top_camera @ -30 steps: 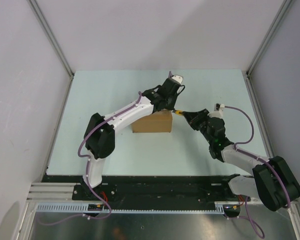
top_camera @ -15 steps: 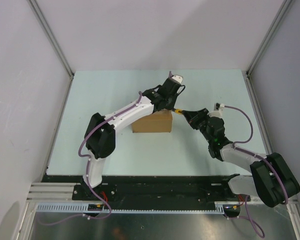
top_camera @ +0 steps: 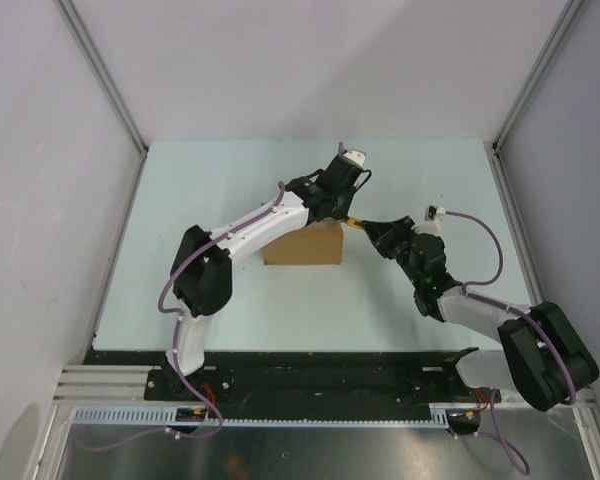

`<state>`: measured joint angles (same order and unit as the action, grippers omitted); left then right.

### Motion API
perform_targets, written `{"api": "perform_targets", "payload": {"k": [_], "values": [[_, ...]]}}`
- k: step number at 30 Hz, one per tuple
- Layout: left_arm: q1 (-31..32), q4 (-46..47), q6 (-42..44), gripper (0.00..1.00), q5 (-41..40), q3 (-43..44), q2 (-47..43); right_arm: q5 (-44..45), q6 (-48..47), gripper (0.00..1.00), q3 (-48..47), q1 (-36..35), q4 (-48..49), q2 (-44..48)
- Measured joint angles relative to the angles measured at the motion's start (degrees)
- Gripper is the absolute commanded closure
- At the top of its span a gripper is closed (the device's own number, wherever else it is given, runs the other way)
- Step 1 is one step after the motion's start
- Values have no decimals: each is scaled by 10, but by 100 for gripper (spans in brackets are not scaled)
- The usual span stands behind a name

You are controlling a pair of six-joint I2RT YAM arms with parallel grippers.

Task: Unpack the express box

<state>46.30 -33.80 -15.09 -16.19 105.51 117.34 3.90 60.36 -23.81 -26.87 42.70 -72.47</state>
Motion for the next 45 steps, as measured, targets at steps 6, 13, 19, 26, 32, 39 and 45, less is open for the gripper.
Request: {"api": "perform_targets", "payload": {"k": [6,13,19,26,32,39,45], "values": [[1,-21,-10,98,-1,16,9,18,0,100,0,-15,-21,14],[2,-39,-20,100,-2,31,16,35,0,100,0,-24,-43,29],[2,-46,-20,100,-3,38,20,36,0,100,1,-26,-56,42],[2,-54,-20,100,-5,46,25,33,0,100,5,-27,-54,45],[2,-59,-20,100,-7,50,26,28,0,100,11,-27,-42,43],[2,-67,-20,100,-9,57,30,19,5,100,21,-25,-34,47],[3,-72,-20,100,-11,61,31,12,13,100,31,-25,-31,53]]}}
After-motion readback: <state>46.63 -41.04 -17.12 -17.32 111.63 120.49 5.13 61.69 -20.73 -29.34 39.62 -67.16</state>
